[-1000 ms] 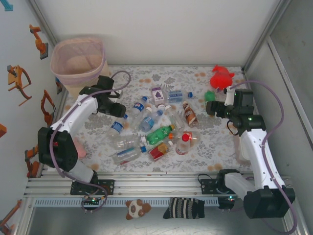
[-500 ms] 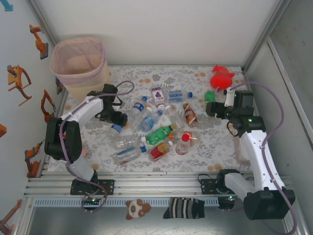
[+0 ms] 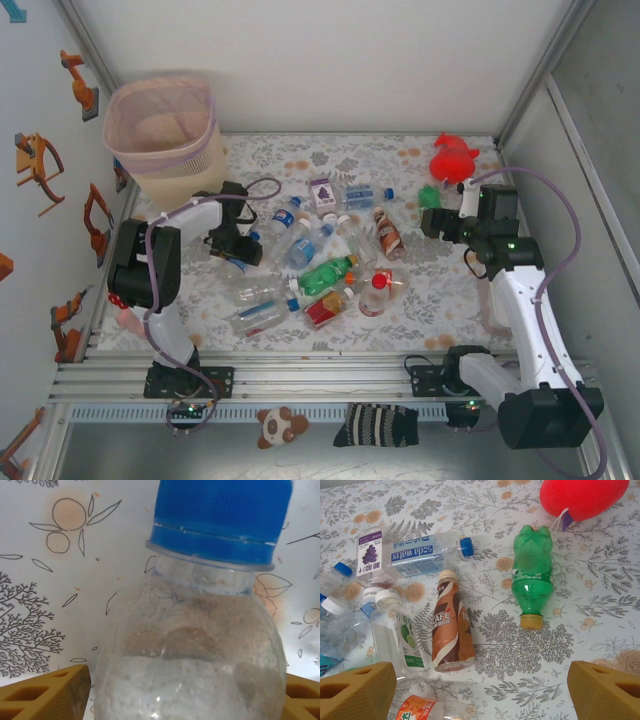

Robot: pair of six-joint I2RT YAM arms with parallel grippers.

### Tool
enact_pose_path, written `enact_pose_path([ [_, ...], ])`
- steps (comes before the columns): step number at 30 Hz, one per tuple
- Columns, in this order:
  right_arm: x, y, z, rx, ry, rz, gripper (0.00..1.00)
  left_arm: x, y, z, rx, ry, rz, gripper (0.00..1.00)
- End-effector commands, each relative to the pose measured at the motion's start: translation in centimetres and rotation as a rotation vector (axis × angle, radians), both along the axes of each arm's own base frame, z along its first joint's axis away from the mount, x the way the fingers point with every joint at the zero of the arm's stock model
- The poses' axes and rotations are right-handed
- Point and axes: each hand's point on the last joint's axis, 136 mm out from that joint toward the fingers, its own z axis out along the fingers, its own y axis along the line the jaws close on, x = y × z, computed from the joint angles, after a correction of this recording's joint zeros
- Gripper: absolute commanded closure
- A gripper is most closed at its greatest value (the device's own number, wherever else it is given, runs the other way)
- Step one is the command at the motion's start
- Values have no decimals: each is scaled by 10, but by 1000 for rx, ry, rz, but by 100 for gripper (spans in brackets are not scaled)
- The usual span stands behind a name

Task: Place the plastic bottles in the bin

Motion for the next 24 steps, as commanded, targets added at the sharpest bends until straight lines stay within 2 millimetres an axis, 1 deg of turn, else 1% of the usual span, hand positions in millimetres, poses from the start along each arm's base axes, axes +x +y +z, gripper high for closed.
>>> enact_pose_path([
  [1,-4,1,2,-7,-4,8,12,-1,1,-2,3,9,-4,28],
  [7,-5,1,3,-10,-7,8,12,0,1,2,2,-2,-4,37],
  [10,-6,1,4,-9,-8,7,12,1,2,7,1,-19,-2,37],
  [14,-6,1,5,-8,-9,8,12,4,1,20,-14,-57,7,38],
  [17,-7,1,5,-9,-10,7,12,8,-1,37,-39,-105,18,38],
  [24,-7,0,6,-10,-14,5,12,20,-5,91,-137,-238,60,41],
])
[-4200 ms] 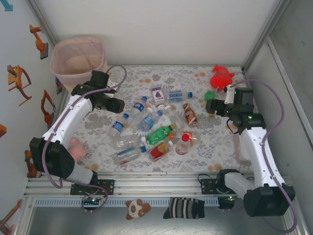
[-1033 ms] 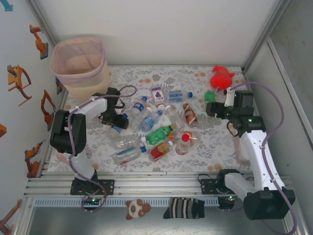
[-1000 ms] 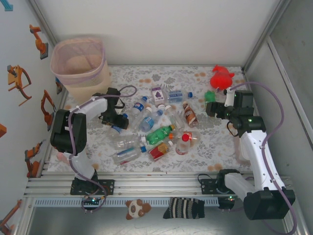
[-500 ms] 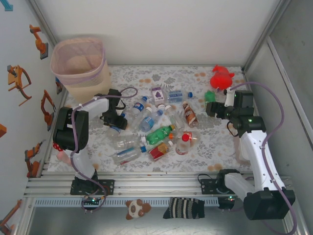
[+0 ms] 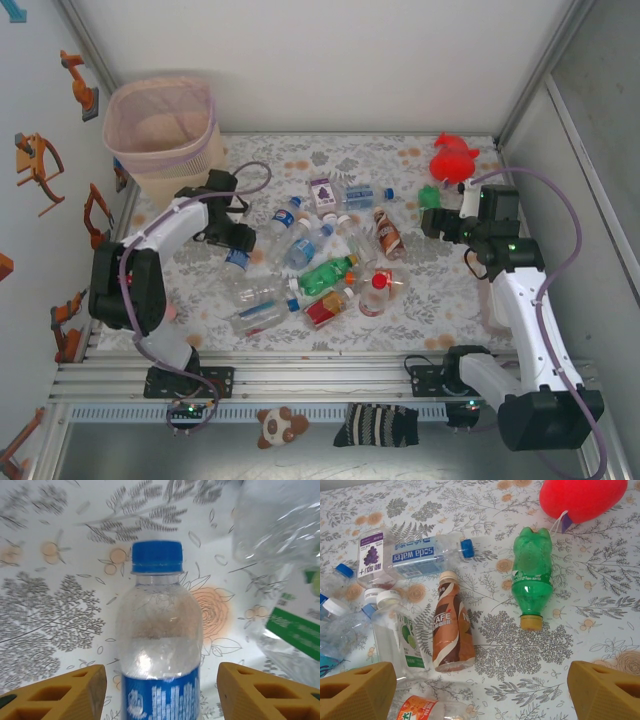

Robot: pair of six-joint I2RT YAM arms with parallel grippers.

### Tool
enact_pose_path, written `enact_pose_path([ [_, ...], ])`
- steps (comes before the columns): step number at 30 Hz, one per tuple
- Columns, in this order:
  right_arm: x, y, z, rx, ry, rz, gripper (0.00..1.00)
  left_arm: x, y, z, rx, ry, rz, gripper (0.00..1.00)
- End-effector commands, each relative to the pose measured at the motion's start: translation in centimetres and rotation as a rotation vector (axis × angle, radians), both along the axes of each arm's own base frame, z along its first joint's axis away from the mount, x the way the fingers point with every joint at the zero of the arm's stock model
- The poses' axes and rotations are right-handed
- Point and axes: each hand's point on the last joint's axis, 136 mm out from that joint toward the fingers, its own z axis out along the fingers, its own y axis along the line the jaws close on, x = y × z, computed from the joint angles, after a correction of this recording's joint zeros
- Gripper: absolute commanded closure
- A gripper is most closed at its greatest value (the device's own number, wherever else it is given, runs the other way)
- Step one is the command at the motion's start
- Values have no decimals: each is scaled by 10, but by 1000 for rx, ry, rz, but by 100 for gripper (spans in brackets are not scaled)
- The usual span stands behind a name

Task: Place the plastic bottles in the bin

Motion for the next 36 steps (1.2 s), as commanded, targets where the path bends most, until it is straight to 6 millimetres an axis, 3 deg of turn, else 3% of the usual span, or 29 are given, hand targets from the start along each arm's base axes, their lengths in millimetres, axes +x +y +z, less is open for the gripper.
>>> enact_pose_path([
  [1,-6,0,4,-10,-7,6,12,4,-3,31,-60,-52,27,40],
  [5,-6,1,1,-8,-2,5,12,-1,3,30,-36,-24,27,33],
  [10,-7,2,0,-4,-1,9,12,-13,5,-1,-16,54,33,24],
  [17,-7,1,1,-6,-4,8,12,-29,7,-43,51,144,32,23],
  [23,-7,1,0,-5,0,9,12,-33,8,-61,94,176,29,28],
  [36,-7,1,1,-7,0,5,12,-30,10,-57,103,155,27,46],
])
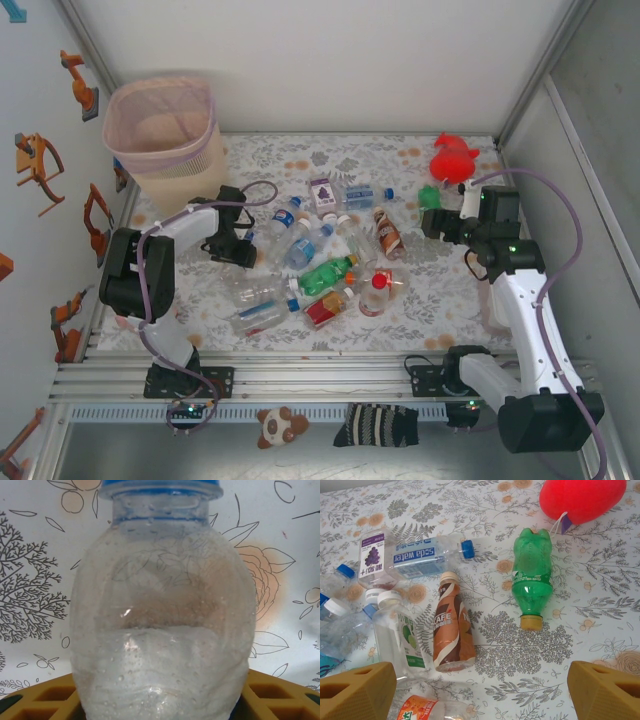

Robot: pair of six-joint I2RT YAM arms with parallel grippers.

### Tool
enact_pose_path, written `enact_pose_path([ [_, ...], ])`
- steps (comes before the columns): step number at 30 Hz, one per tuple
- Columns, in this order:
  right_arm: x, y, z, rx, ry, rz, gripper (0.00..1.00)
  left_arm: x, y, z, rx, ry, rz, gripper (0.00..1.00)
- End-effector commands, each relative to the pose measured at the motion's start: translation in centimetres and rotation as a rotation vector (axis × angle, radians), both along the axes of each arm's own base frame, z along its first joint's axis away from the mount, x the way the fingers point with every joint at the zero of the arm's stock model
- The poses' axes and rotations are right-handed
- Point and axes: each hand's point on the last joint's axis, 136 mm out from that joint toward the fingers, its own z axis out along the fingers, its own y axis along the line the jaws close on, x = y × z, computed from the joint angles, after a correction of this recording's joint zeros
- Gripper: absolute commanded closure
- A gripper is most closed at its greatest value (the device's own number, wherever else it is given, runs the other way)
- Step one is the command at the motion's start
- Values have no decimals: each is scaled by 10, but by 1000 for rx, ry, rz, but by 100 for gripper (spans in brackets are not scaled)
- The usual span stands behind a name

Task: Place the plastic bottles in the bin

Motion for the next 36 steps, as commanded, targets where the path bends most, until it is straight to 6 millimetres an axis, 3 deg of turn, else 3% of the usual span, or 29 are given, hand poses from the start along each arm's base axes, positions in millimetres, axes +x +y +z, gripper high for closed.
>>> enact_pose_path([
  [1,-5,0,1,-10,4,5,12,-2,3,4,15,-8,1,47],
  [5,-6,0,1,-10,3,5,12,2,1,22,-5,-51,4,47],
  [10,-5,0,1,-9,3,4,12,12,-4,64,-55,-155,12,47],
  [21,-5,1,3,-7,-2,4,12,46,-7,204,-172,-531,12,47],
  [29,-3,1,8,-7,-12,7,12,69,19,312,-234,-814,46,47],
  [36,0,2,16,-3,-25,12,12,91,54,378,-175,-1000,62,47],
])
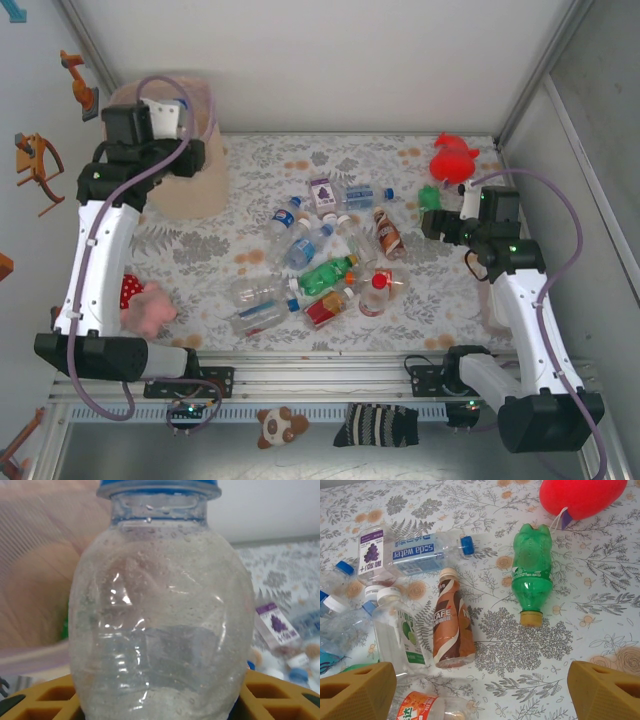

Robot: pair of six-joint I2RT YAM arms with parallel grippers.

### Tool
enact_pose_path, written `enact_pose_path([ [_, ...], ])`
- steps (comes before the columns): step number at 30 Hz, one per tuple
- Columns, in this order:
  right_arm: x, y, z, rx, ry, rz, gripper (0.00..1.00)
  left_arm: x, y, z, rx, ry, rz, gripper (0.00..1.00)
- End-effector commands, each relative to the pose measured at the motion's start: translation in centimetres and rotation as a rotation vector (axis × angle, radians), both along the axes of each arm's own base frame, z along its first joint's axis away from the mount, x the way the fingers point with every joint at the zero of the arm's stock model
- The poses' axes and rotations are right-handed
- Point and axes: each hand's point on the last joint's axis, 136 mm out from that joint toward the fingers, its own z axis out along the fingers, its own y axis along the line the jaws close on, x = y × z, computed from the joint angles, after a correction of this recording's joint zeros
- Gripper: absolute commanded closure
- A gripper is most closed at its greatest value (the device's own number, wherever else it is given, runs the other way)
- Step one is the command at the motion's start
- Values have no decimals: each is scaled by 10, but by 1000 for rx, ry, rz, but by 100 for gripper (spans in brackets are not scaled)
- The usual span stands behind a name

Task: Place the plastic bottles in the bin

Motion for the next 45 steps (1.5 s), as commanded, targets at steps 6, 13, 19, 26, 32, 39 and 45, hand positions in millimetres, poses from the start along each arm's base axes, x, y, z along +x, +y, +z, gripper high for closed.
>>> enact_pose_path([
  [6,4,4,16,6,-31,16,12,43,50,47,132,-200,124,47],
  [13,1,2,21,0,-35,9,12,82,92,51,279,-274,285,47],
  [19,1,2,20,5,-31,4,12,114,123,41,318,-260,355,47],
  [26,-1,0,17,11,-27,-12,12,137,148,4,333,-184,400,47],
  [32,-2,-2,16,-3,-23,-16,13,149,162,-39,324,-84,417,47],
  [39,-1,-1,13,1,-14,-16,13,162,159,-101,263,80,374,47],
  [45,1,-1,9,-3,-6,-15,13,171,159,-142,240,204,355,47],
])
